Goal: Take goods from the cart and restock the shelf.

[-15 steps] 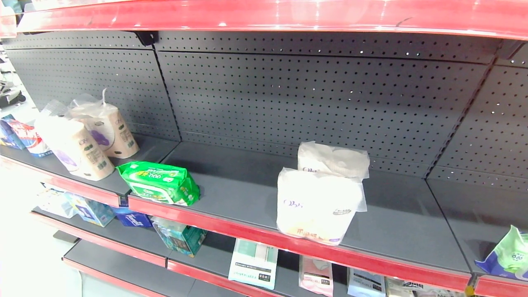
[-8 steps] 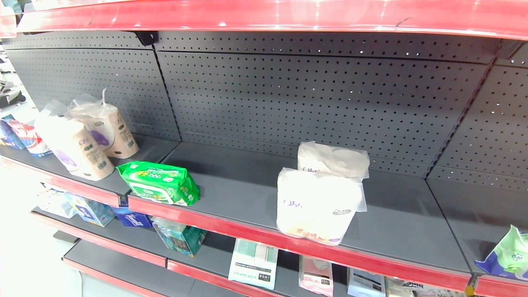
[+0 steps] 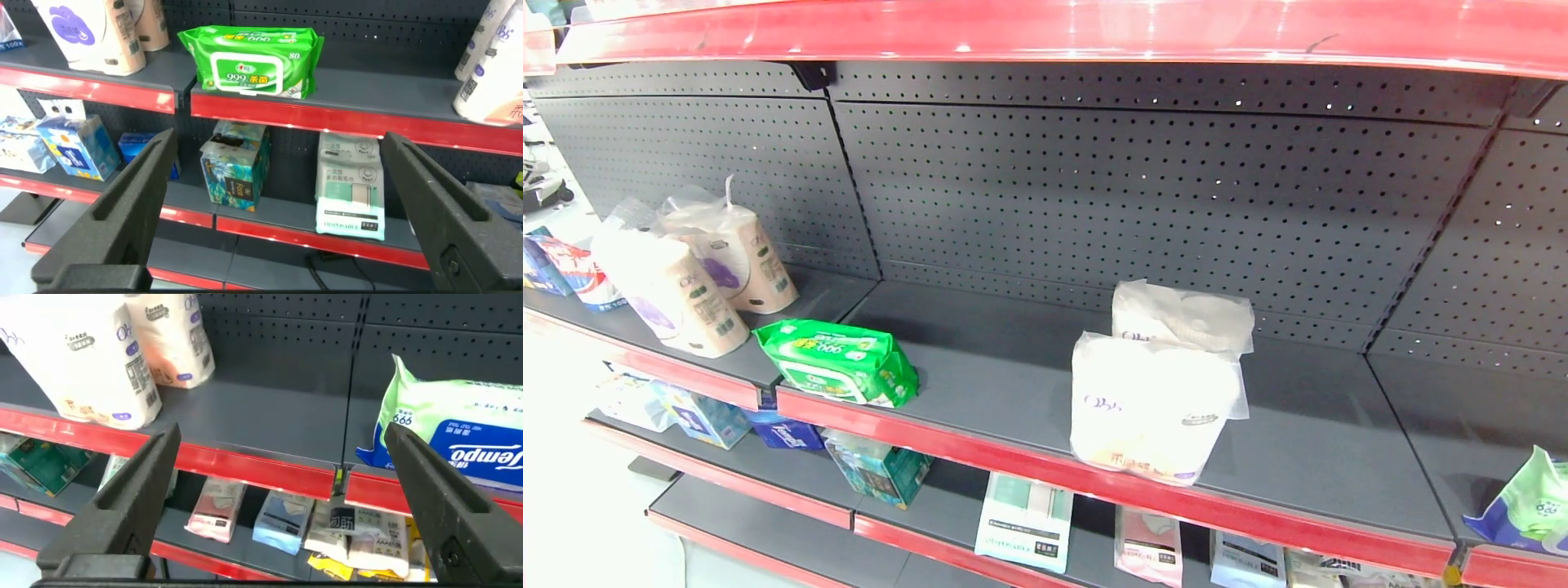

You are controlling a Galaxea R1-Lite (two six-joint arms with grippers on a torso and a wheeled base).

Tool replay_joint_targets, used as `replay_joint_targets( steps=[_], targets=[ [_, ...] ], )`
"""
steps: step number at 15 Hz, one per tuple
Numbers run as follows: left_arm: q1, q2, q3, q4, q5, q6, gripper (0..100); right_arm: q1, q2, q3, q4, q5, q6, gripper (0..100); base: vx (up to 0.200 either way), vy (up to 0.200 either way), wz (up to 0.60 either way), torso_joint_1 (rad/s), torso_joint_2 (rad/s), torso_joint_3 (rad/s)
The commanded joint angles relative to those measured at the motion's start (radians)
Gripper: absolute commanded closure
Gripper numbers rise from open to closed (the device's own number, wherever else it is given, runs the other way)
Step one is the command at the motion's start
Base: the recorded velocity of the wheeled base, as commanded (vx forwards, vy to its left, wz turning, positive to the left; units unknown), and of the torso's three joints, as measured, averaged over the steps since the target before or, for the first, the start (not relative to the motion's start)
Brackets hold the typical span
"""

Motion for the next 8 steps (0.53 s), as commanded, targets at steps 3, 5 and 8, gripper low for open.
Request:
replay_joint_targets(
  steps=[3,5,8],
  targets=[
    [0.001,0.001,0.000,0.001,-0.001,0.000,0,0.000,0.001,0.000,0.000,0.000,0.000,0,0.000,0.000,0.00,0.000,0.00,0.000],
    [0.001,0.001,0.000,-0.001,-0.001,0.000,0,0.000,0.002,0.000,0.000,0.000,0.000,0,0.000,0.000,0.00,0.000,0.00,0.000],
    [0.001,0.001,0.000,-0.001,0.001,0.000,0,0.000,0.001,0.000,0.000,0.000,-0.002,0,0.000,0.000,-0.40,0.002,0.00,-0.002]
  ],
)
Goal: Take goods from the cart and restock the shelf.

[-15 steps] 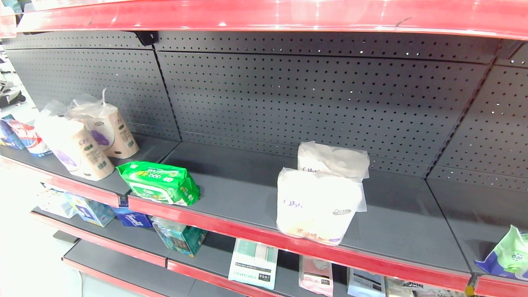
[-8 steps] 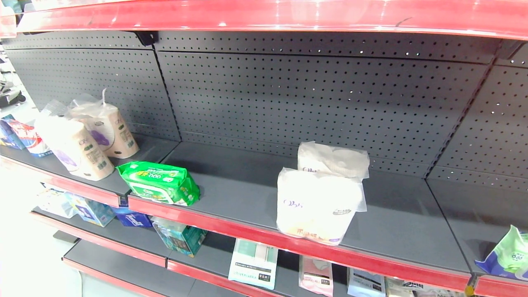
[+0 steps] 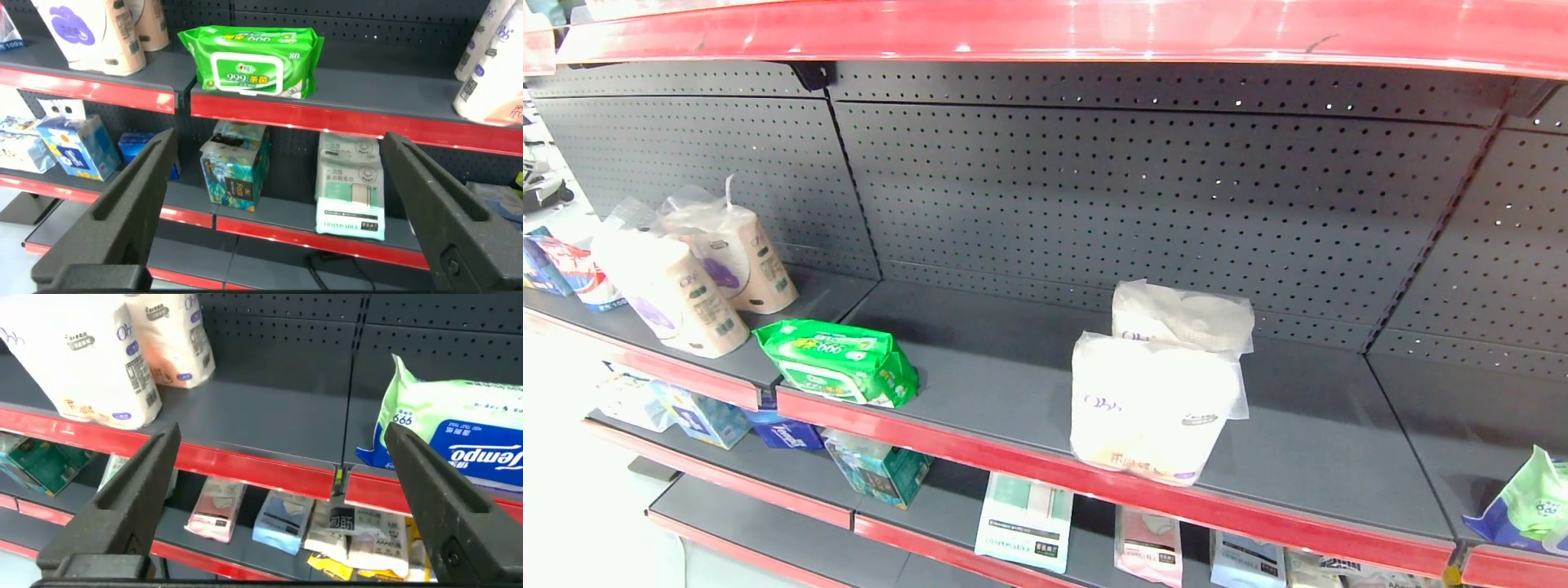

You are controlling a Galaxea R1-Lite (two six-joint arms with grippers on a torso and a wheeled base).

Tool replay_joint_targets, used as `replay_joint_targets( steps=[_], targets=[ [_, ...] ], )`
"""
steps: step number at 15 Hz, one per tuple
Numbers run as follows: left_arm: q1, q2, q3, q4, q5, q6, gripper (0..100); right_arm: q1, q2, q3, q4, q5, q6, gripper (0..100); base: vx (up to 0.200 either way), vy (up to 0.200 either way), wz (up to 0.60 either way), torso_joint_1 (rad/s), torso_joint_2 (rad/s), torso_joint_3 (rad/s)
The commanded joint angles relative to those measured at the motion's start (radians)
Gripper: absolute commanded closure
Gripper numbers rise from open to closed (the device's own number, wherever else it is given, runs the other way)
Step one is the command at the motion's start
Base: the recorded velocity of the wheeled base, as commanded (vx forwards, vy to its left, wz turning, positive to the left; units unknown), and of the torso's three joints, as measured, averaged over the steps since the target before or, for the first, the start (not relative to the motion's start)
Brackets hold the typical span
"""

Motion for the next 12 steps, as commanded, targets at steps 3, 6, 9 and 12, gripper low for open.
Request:
replay_joint_targets(
  steps=[3,6,9,12],
  targets=[
    [0.000,0.001,0.000,0.001,-0.001,-0.001,0,0.000,0.002,0.000,0.000,0.000,0.001,0,0.000,0.000,-0.60,0.002,0.00,0.002],
    [0.000,0.001,0.000,-0.001,0.001,-0.001,0,0.000,0.001,-0.002,0.000,0.002,0.003,0,0.000,0.000,-0.60,0.009,0.01,-0.001],
    [0.000,0.001,0.000,0.001,-0.001,0.001,0,0.000,0.001,-0.002,0.000,0.002,0.001,0,0.000,0.000,-0.60,0.001,0.00,0.004],
    [0.000,0.001,-0.001,0.001,-0.002,0.011,0,0.000,0.001,0.000,0.000,0.003,0.001,0,0.000,0.000,0.00,0.000,0.00,0.000]
  ],
)
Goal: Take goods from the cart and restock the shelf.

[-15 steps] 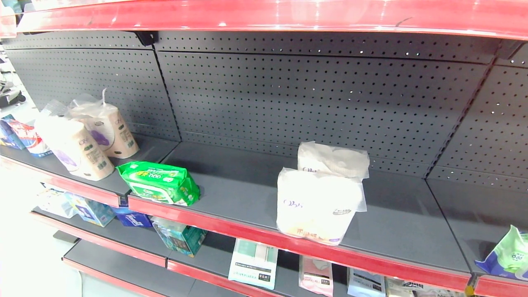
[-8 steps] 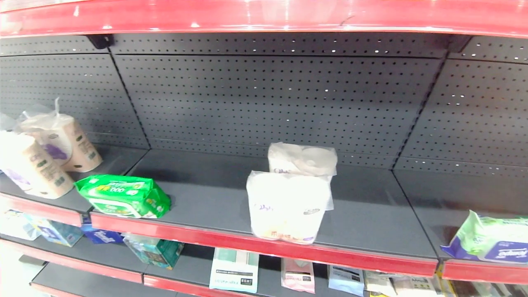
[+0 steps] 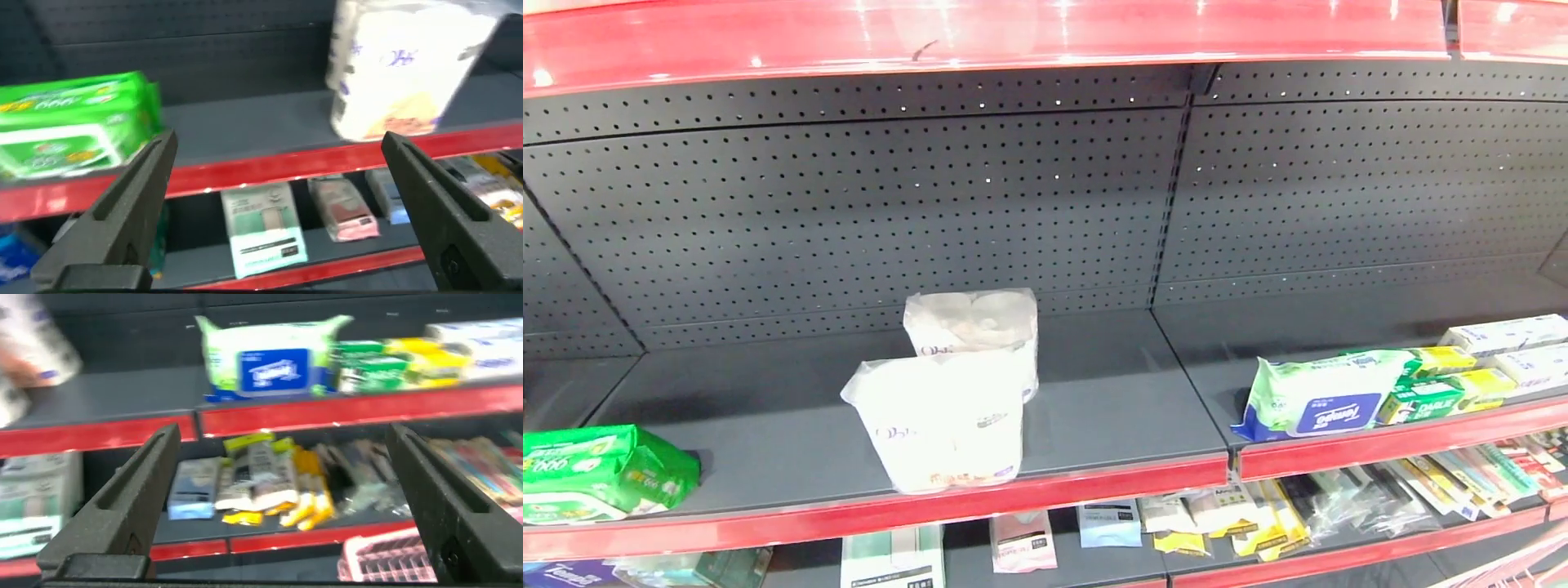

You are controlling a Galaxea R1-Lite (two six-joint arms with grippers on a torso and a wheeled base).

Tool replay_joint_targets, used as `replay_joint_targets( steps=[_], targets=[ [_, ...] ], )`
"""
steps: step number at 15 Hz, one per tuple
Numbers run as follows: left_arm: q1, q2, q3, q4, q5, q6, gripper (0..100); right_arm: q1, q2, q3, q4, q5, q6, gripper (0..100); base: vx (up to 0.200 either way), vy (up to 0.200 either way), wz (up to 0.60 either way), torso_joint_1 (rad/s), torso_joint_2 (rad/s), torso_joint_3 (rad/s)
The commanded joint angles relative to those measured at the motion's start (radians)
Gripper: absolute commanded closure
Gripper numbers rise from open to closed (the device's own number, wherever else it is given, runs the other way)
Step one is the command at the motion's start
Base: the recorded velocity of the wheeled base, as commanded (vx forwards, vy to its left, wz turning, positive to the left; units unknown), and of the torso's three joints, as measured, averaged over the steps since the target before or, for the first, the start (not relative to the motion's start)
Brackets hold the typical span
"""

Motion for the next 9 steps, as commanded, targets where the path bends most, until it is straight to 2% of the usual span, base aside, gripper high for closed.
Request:
replay_joint_targets(
  steps=[1,2,3,4,5,6,7,8,9],
  targets=[
    [-0.001,0.001,-0.010,-0.001,-0.012,0.036,0,0.000,0.002,0.001,0.000,0.002,0.000,0,0.000,0.000,0.00,0.000,0.00,0.000],
    [-0.015,0.136,-0.168,0.010,-0.012,0.030,0,0.000,0.001,0.001,0.000,0.001,-0.002,0,0.000,0.000,0.00,0.000,0.00,0.000],
    [-0.017,0.466,-0.432,-0.010,0.013,-0.081,0,0.000,0.001,0.001,0.000,0.002,-0.002,0,0.000,0.000,0.00,0.000,0.00,0.000],
    [-0.014,0.571,-0.553,-0.030,0.025,-0.155,0,0.000,0.001,0.001,0.000,0.002,-0.002,0,0.000,0.000,0.00,0.000,0.00,0.000],
    [0.037,0.866,-0.837,-0.055,0.146,-0.228,0,0.000,0.001,0.001,0.000,0.004,-0.002,0,0.000,0.000,0.00,0.000,0.00,0.000],
    [0.092,0.957,-0.856,-0.055,0.251,-0.205,0,0.000,0.001,0.001,0.000,0.004,0.000,0,0.000,0.000,0.00,0.000,0.00,0.000],
    [0.095,0.984,-0.796,-0.056,0.309,-0.168,0,0.000,0.002,0.001,0.000,0.004,0.000,0,0.000,0.000,0.00,0.000,0.00,0.000],
    [0.089,0.964,-0.701,-0.059,0.281,-0.148,0,0.000,0.001,0.001,0.000,0.004,0.000,0,0.000,0.000,0.00,0.000,0.00,0.000],
    [0.089,0.961,-0.695,-0.059,0.278,-0.148,0,0.000,0.001,0.001,0.000,0.004,0.000,0,0.000,0.000,0.00,0.000,0.00,0.000]
  ],
)
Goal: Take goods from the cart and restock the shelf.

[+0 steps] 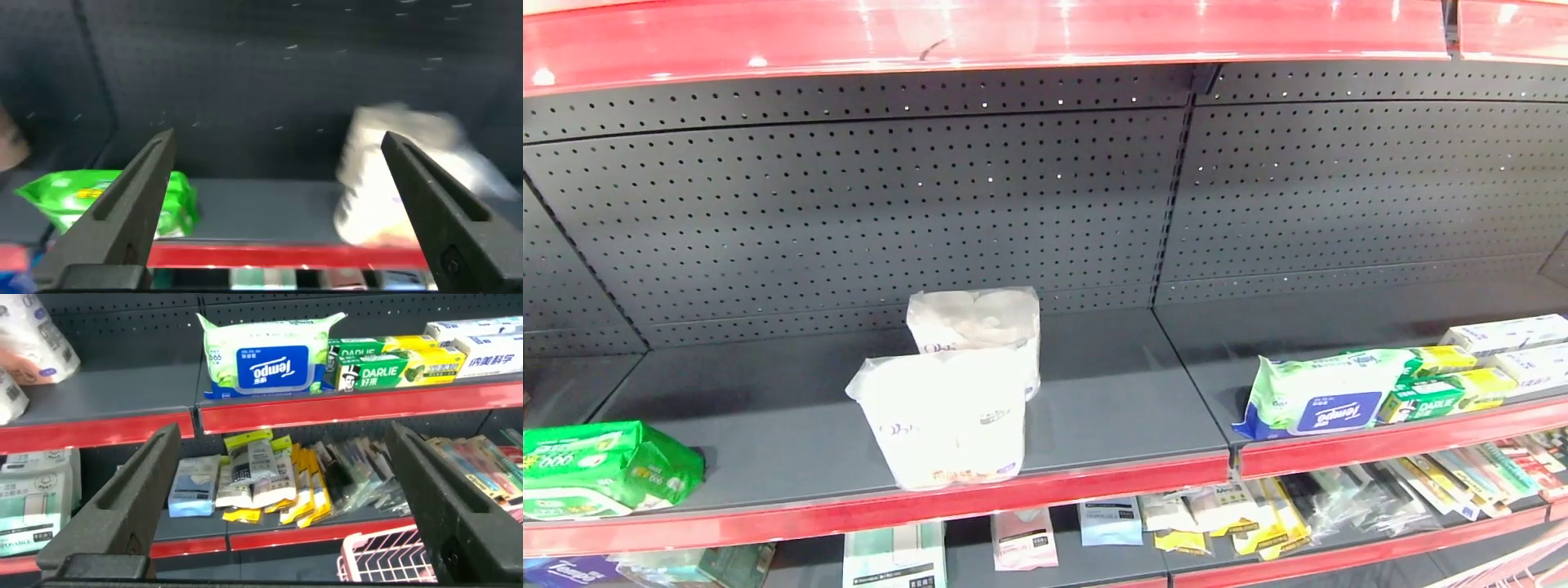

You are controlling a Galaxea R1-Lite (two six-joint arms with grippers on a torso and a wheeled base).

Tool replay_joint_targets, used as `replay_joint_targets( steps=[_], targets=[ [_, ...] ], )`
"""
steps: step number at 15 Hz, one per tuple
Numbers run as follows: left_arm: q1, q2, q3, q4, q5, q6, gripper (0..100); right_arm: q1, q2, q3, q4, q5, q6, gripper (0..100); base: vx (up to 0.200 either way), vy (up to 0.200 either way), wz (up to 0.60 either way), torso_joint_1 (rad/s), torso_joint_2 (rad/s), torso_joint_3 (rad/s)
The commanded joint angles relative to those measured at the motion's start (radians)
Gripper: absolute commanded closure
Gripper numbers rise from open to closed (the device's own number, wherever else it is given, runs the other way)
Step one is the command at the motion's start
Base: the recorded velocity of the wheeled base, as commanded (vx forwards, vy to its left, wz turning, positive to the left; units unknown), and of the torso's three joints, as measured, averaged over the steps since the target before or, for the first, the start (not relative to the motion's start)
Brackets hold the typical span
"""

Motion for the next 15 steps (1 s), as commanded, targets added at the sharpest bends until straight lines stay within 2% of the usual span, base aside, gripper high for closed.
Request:
replay_joint_targets(
  steps=[1,2,3,4,6,8,13,15],
  targets=[
    [0.013,0.312,-0.002,-0.024,0.022,0.011,0,0.000,0.001,0.000,0.000,0.000,-0.001,0,0.000,0.000,0.00,0.000,0.00,0.000],
    [0.011,0.315,0.036,-0.026,0.016,0.034,0,0.000,0.001,0.000,0.000,0.000,-0.001,0,0.000,0.000,0.00,0.000,0.00,0.000],
    [0.004,0.336,0.076,-0.026,0.006,0.071,0,0.000,0.001,-0.002,0.000,0.000,-0.001,0,0.000,0.000,0.00,0.000,0.00,0.000],
    [-0.016,0.361,0.085,-0.026,-0.014,0.081,0,0.000,0.001,0.000,0.000,0.000,-0.002,0,0.000,0.000,0.00,0.000,0.00,0.000],
    [-0.075,0.422,0.085,-0.026,-0.034,0.084,0,0.000,0.001,0.000,0.000,0.002,-0.004,0,0.000,0.000,0.00,0.000,0.00,0.000],
    [-0.098,0.488,0.085,-0.055,-0.033,0.084,0,0.000,0.001,0.000,0.000,0.002,-0.004,0,0.000,0.000,0.00,0.000,0.00,0.000],
    [-0.099,0.717,0.084,-0.219,-0.008,0.086,0,0.000,0.001,0.000,0.000,0.002,-0.004,0,0.000,0.000,0.00,0.000,0.00,0.000],
    [-0.099,0.820,0.085,-0.323,-0.007,0.084,0,0.000,0.001,0.000,0.000,0.002,-0.004,0,0.000,0.000,0.00,0.000,0.00,0.000]
  ],
)
